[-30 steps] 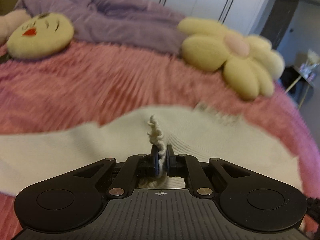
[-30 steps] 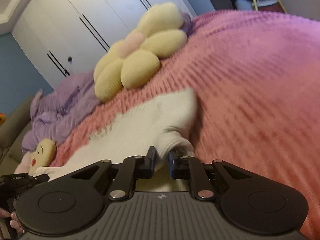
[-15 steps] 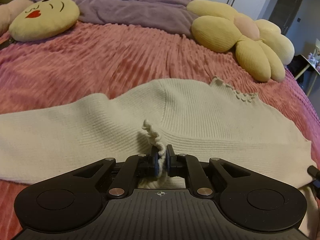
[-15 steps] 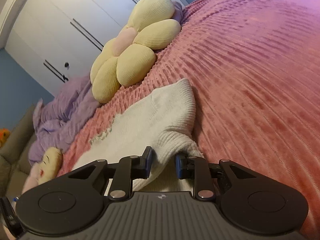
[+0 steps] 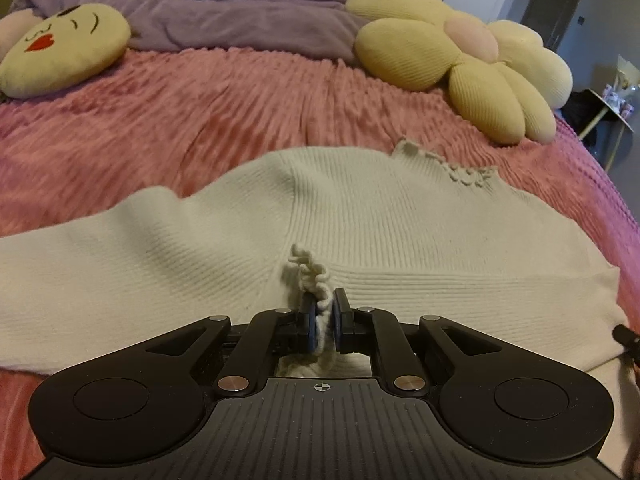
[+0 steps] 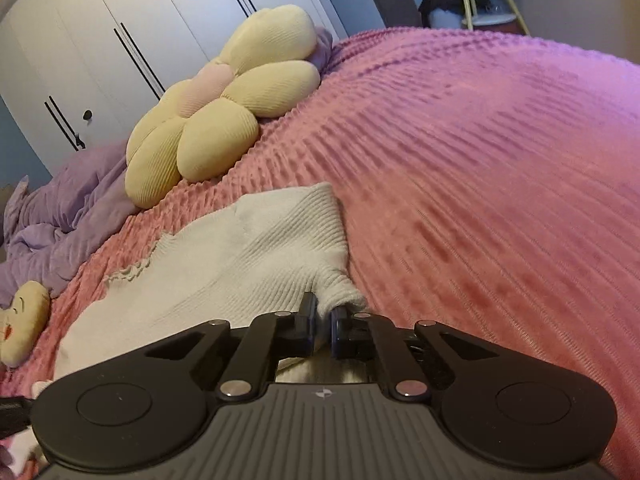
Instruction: Fold small clothes
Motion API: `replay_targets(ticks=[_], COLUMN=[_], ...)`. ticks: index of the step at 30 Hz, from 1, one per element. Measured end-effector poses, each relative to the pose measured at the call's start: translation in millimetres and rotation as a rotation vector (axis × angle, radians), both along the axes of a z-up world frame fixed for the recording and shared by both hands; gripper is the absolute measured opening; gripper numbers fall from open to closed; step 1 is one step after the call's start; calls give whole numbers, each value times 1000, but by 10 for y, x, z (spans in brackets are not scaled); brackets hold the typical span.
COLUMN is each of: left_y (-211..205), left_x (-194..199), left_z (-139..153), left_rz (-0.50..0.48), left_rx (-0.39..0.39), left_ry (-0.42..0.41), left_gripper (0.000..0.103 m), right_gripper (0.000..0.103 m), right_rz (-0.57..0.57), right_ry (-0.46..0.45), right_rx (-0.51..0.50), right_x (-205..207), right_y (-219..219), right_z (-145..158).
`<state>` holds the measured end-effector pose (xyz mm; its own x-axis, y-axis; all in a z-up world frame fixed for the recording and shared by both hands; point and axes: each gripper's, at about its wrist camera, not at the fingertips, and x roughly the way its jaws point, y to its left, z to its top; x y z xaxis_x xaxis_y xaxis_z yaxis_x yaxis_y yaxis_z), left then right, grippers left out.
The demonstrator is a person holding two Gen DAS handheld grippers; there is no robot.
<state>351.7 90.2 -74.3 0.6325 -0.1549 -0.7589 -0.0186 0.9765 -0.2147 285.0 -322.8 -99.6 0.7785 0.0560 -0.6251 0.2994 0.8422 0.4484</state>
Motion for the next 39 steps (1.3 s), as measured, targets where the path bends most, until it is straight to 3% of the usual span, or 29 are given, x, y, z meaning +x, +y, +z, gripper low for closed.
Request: replay_targets(ticks=[2, 4, 7, 13, 15, 17, 18, 20, 23, 25, 27, 30, 32, 39], left_y=[-4, -16, -33, -51, -61, -49, -9, 118, 400, 582, 846, 1328, 1748, 2982], left_x=[-5, -2, -2, -1, -1, -10, -27, -71, -266, -417, -617, -923, -1149, -1793], left_z=[-12, -18, 1, -9, -33, -36, -23, 17, 83, 127, 162, 192, 223, 113], left_rz=[4, 8, 9, 19, 22, 40, 46, 68, 141, 188, 240, 362, 478, 811], left_rx=[-2, 2, 7, 16, 34, 70, 58, -8, -133, -172, -200, -193, -193, -326], left_ry=[0, 5, 6, 11, 15, 19, 17, 32, 22, 9, -8, -28, -40, -78], left_gripper=[11, 12, 12, 12, 20, 43, 44, 59, 78, 79, 80, 80, 80, 74], right_gripper=[14, 16, 8, 4, 4, 5, 5, 7, 18, 42, 60, 60, 60, 60], right_rz=[24, 61, 70, 35, 43, 61, 78, 124, 149, 170, 200, 261, 239, 189], right_ry=[-22, -19, 11, 11, 16, 21, 29, 53, 72, 49, 48, 89, 74, 40], right_rx=[19, -27, -70, -126, -175, -212, -222, -248, -270, -323, -386, -415, -411, -395], right_x=[-14, -3, 28, 10, 22, 39, 52, 56, -47, -178, -305, -421, -523, -907], right_y=[38, 114, 136, 155, 211, 250, 256, 270, 329, 435, 557, 646, 627, 720], right_z=[62, 91, 63, 48, 10, -15, -10, 64, 208, 276, 274, 182, 191, 366])
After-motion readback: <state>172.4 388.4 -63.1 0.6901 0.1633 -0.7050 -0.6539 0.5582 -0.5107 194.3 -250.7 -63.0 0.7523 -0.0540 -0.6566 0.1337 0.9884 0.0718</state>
